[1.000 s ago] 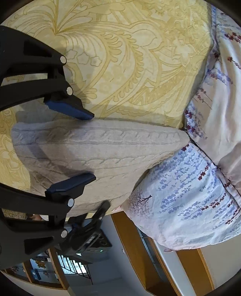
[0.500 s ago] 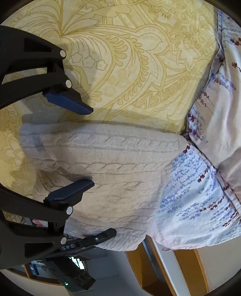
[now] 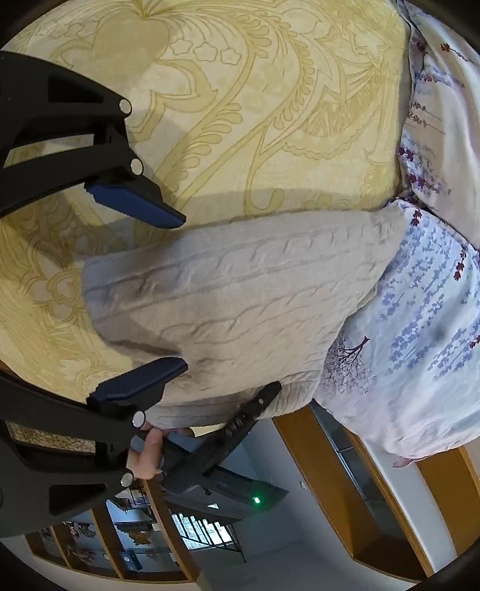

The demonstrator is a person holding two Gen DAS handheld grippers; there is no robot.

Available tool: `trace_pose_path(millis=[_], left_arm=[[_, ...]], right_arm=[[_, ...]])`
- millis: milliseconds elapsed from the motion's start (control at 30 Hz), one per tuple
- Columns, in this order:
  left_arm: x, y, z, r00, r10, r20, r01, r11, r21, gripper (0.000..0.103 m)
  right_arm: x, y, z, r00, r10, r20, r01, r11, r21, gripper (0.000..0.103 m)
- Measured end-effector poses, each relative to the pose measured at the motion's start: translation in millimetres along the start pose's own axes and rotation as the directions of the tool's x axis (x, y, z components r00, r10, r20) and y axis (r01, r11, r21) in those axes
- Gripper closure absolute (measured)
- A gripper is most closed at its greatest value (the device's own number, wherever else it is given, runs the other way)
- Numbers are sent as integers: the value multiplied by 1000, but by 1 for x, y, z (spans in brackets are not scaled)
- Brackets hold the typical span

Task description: Fold small clothes

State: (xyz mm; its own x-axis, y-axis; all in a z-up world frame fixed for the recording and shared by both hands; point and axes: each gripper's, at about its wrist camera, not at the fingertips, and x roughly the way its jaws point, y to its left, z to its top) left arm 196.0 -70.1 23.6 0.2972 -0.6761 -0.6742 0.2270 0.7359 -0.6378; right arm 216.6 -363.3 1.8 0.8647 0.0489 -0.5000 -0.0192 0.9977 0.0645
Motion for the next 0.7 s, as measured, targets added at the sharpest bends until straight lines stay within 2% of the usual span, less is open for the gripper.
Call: trace_pose_path(millis=[67,100,133,233,300,433,567,667,700], left_arm=[[-3,2,-2,1000,-15,7,15,1000,-18,32],[-4,4,-2,1000,-20,11,20,1000,-24,32],[-7,5,-3,1000,-24,17,24,999,-30,32],[-14,6,-7,999,-29,36,30,999,-32,32],[-16,5,-9,999,-24,40,25,999,-29,32],[-16,2,-16,999,2,40,-2,1000,-14,38],[-10,-1,-23,999,30,31,-30,1000,4,49],[-6,2,-25,1000,22,21,-22,1000,-10,62],[-5,4,-26,1000,20,19,-19,1000,-21,68]], right_arm=[[-13,-12,3,1000,-9,13,9,998,57,59],[-24,-22,2,1000,16,26,-19,994,103,46],[-35,-32,-2,998,57,37,-62,987,150,37],[-55,-52,-20,985,171,28,-173,953,249,36],[-64,-59,-37,975,221,16,-216,933,286,36],[-78,-61,-64,959,283,21,-274,906,322,39],[-81,-48,-78,951,308,3,-296,911,286,45],[-74,-39,-86,955,296,-33,-278,926,255,59],[-72,-37,-88,953,302,-41,-282,925,253,76]])
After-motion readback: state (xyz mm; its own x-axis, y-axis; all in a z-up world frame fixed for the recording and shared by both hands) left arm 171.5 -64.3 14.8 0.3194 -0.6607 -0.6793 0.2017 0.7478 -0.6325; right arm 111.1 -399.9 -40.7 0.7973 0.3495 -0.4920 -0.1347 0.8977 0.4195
